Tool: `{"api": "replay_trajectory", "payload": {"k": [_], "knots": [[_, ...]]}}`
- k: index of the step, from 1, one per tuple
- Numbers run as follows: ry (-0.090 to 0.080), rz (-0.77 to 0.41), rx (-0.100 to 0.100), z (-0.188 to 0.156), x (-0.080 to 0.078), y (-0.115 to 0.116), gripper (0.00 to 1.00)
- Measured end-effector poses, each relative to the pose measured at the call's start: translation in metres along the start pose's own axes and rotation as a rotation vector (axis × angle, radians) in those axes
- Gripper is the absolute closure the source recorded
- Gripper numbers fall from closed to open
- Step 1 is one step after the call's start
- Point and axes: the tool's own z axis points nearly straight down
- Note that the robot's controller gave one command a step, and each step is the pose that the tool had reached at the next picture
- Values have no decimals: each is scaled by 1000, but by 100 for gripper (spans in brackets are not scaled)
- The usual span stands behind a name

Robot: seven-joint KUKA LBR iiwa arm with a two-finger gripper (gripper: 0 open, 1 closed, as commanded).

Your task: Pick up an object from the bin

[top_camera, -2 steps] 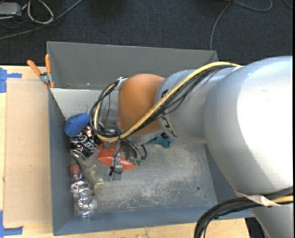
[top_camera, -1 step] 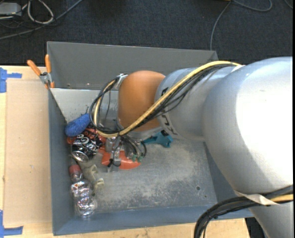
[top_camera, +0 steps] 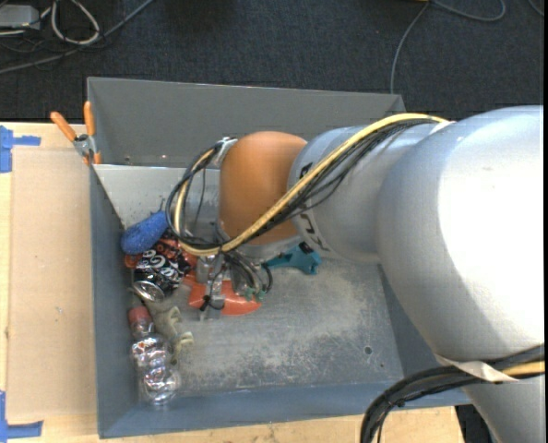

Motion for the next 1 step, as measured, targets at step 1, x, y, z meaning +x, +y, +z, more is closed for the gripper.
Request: {"api": "replay_trajectory", "payload": {"k": [1], "knots": [[6, 13, 2, 2, -7, 2, 100]]}}
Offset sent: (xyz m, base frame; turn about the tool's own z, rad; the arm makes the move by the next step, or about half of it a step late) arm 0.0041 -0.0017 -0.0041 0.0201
